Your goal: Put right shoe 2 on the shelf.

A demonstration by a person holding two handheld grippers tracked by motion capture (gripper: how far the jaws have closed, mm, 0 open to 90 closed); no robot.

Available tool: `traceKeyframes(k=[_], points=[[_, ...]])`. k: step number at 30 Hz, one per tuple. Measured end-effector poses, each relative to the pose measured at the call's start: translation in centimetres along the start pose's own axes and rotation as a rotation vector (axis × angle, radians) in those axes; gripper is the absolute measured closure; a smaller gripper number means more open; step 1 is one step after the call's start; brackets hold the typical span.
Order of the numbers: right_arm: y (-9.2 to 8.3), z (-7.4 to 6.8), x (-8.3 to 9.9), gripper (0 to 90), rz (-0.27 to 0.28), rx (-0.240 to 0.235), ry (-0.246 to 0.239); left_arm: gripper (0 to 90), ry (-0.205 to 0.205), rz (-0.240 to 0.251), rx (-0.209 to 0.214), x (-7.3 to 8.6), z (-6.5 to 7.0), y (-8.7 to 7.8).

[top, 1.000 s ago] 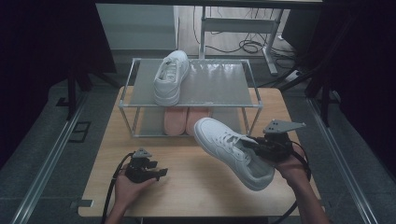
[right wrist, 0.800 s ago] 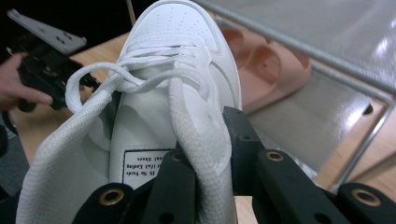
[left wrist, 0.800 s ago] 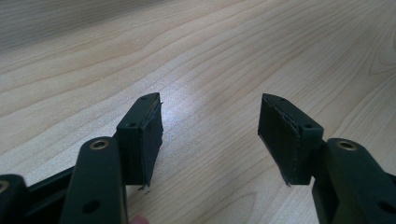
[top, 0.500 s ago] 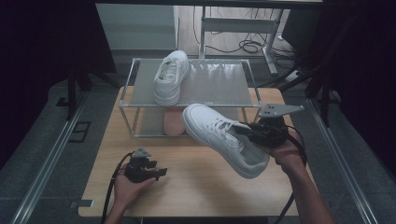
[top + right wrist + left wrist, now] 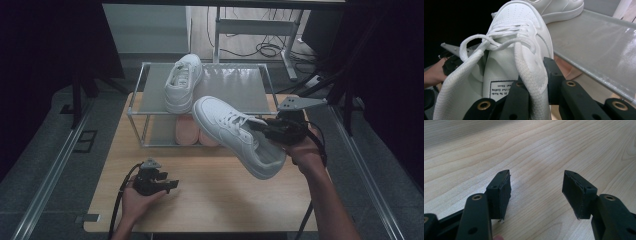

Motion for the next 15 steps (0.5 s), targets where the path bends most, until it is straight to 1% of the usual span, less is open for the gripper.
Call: traceKeyframes(k=[1, 2, 3, 9, 10, 11, 14, 15], points=[[0.0, 0.0, 0.0, 82.2, 0.000, 0.000, 0.000, 40.3, 0.000, 0.000, 0.000, 0.0, 0.0, 0.0], [0.1, 0.3, -0.3, 82.2, 0.002, 0.007, 0.006, 40.3, -0.008, 0.000, -0.001, 0.0, 0.0, 0.0], [0.1, 0.5, -0.4, 82.2, 0.002, 0.010, 0.010, 40.3, -0.001, 0.001, 0.000, 0.0, 0.0, 0.0], [0.4, 1.3, -0.9, 82.2, 0.001, 0.029, 0.023, 40.3, -0.004, 0.006, 0.001, 0.0, 0.0, 0.0], [0.4, 1.4, -1.1, 82.2, 0.001, 0.032, 0.025, 40.3, -0.011, 0.006, 0.001, 0.0, 0.0, 0.0], [0.5, 1.8, -1.4, 82.2, 0.004, 0.040, 0.032, 40.3, -0.006, 0.005, 0.001, 0.0, 0.0, 0.0], [0.6, 2.2, -1.8, 82.2, 0.006, 0.051, 0.042, 40.3, -0.011, 0.004, 0.001, 0.0, 0.0, 0.0], [0.7, 2.6, -2.3, 82.1, 0.010, 0.065, 0.052, 40.3, -0.008, 0.004, 0.002, 0.0, 0.0, 0.0]])
Point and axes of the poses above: each handheld gripper's, and its own axes: y roughly forward along the jaws, x roughly out of its underside, z roughly to its right, the point moved 10 cm from there along y, roughly forward along the jaws
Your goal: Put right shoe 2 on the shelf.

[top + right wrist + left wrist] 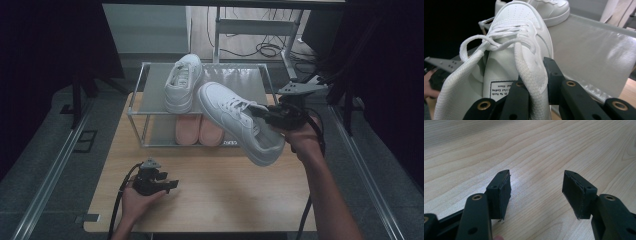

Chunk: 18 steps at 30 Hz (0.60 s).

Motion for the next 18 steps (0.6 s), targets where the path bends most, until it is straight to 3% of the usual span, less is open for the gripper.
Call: traceKeyframes(k=[18], points=[[3.0, 4.1, -4.3, 82.0, -0.026, 0.130, 0.081, 40.3, 0.001, 0.004, 0.004, 0.0, -0.1, -0.2]])
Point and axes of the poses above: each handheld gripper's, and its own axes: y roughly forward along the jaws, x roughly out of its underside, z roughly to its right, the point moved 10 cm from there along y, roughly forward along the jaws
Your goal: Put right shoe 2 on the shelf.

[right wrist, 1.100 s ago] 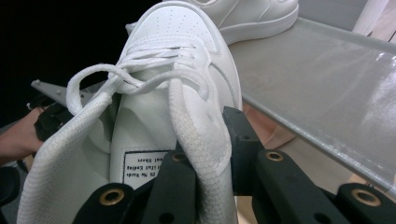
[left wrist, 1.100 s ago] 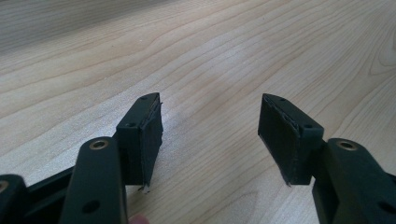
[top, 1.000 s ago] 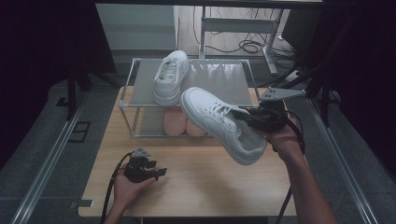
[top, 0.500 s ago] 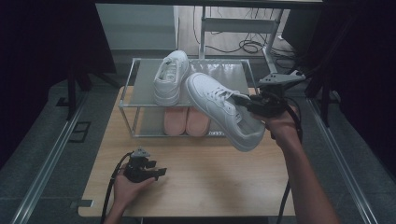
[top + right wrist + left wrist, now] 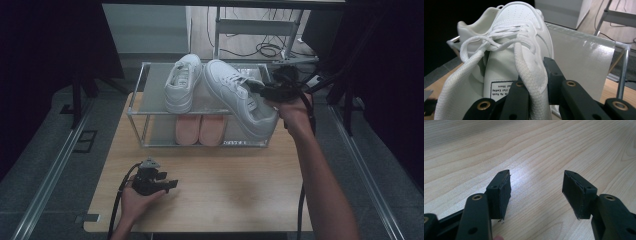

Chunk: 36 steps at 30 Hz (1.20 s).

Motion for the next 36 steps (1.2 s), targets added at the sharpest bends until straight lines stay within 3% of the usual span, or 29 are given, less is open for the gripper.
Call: traceKeyframes(k=[6, 11, 23, 36], points=[[1.3, 1.1, -0.8, 82.0, -0.017, 0.044, 0.036, 40.3, 0.000, 0.001, 0.000, 0.0, 0.0, 0.0], [3.1, 2.3, -1.8, 82.0, -0.042, 0.107, 0.074, 40.3, 0.003, -0.005, 0.004, 0.1, 0.0, 0.1], [6.8, 2.9, -3.3, 81.9, -0.075, 0.170, 0.128, 40.3, 0.003, -0.002, 0.011, 0.1, -0.3, 0.1], [10.4, 4.0, -3.6, 81.8, -0.116, 0.236, 0.193, 40.3, -0.002, -0.001, 0.023, 0.1, -0.2, 0.0]])
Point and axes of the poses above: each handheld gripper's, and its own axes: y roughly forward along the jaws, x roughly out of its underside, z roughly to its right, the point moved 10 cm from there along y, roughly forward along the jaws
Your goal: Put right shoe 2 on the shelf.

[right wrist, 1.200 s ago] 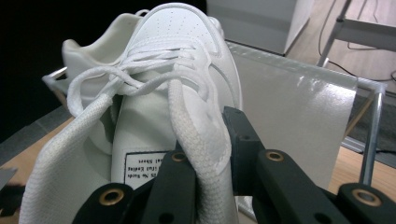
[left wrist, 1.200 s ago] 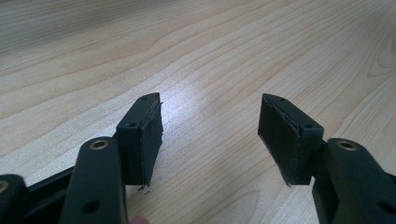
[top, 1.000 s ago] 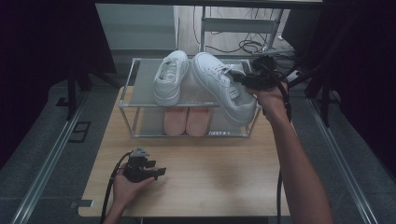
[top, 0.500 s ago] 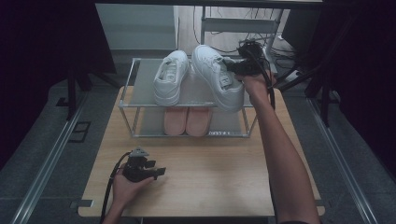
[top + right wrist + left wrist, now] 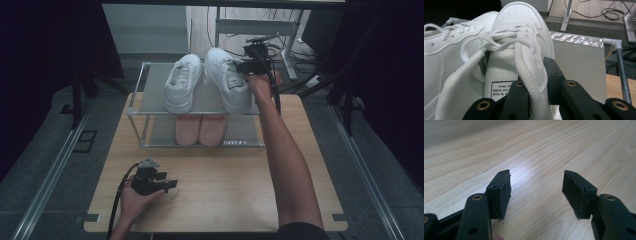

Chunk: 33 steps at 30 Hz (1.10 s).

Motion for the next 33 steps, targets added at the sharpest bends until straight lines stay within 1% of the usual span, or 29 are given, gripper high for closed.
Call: traceKeyframes(k=[1, 4, 5, 6, 7, 8, 9, 10, 13, 15, 19, 22, 23, 25, 26, 27, 28, 29, 30, 31, 32, 33], points=[[0.5, -0.1, -0.3, 81.8, -0.002, 0.011, 0.011, 40.3, -0.002, 0.002, 0.000, 0.0, -0.1, -0.1], [1.1, -0.2, -0.5, 81.7, -0.006, 0.016, 0.023, 40.3, -0.005, 0.005, 0.002, 0.0, -0.1, -0.1], [1.6, -0.2, -0.8, 81.5, -0.011, 0.023, 0.036, 40.3, -0.009, 0.006, 0.004, 0.0, -0.2, -0.2], [1.6, -0.2, -0.8, 81.5, -0.011, 0.023, 0.036, 40.3, -0.009, 0.006, 0.004, 0.0, -0.2, -0.2], [2.2, -0.1, -0.9, 81.5, -0.015, 0.033, 0.049, 40.3, -0.007, 0.007, 0.003, 0.0, -0.2, -0.2], [2.2, -0.1, -0.9, 81.5, -0.015, 0.033, 0.049, 40.3, -0.007, 0.007, 0.003, 0.0, -0.2, -0.2], [2.7, 0.0, -1.0, 81.3, -0.022, 0.043, 0.062, 40.3, -0.009, 0.006, 0.007, 0.0, -0.2, -0.2], [2.7, 0.0, -1.0, 81.3, -0.022, 0.043, 0.062, 40.3, -0.009, 0.006, 0.007, 0.0, -0.2, -0.2], [3.4, 0.2, -0.9, 81.3, -0.028, 0.053, 0.071, 40.3, -0.009, 0.003, 0.007, 0.1, -0.2, 0.0], [4.1, 0.2, -0.7, 80.9, -0.039, 0.051, 0.081, 40.3, -0.009, 0.002, 0.008, 0.1, -0.2, 0.0], [4.6, 0.0, -0.4, 80.3, -0.047, 0.050, 0.077, 40.3, -0.008, 0.002, 0.006, 0.1, -0.2, 0.0], [5.1, -0.3, 0.0, 77.2, -0.062, 0.031, 0.079, 40.3, -0.008, 0.001, 0.007, 0.1, -0.1, 0.1], [5.1, -0.3, -0.1, 73.6, -0.053, 0.023, 0.084, 40.3, -0.006, 0.000, 0.008, 0.1, -0.1, 0.1], [5.0, -0.5, 0.0, 67.8, -0.057, 0.006, 0.070, 40.3, -0.005, 0.000, 0.007, 0.1, -0.1, 0.1], [5.0, -0.5, 0.0, 67.8, -0.057, 0.006, 0.070, 40.3, -0.005, 0.000, 0.007, 0.1, -0.1, 0.1], [4.8, -0.5, 0.0, 64.6, -0.060, 0.000, 0.064, 40.3, -0.006, -0.001, 0.007, 0.1, -0.1, 0.1], [4.6, -0.5, -0.1, 62.2, -0.051, -0.009, 0.051, 40.3, -0.005, -0.002, 0.007, 0.1, -0.1, 0.1], [3.9, -0.5, -0.5, 59.5, -0.021, -0.021, 0.045, 40.3, -0.004, -0.002, 0.007, 0.1, 0.0, 0.1], [3.9, -0.5, -0.5, 59.5, -0.021, -0.021, 0.045, 40.3, -0.004, -0.003, 0.007, 0.1, 0.0, 0.1], [3.0, -0.5, -0.7, 58.4, 0.001, -0.025, 0.025, 40.3, -0.003, -0.003, 0.007, 0.1, 0.0, 0.2], [3.0, -0.5, -0.7, 58.4, 0.001, -0.025, 0.025, 40.3, -0.003, -0.003, 0.007, 0.1, 0.0, 0.2], [2.6, -0.5, -0.7, 58.2, 0.001, -0.031, 0.012, 40.3, -0.002, -0.004, 0.006, 0.1, 0.0, 0.2]])
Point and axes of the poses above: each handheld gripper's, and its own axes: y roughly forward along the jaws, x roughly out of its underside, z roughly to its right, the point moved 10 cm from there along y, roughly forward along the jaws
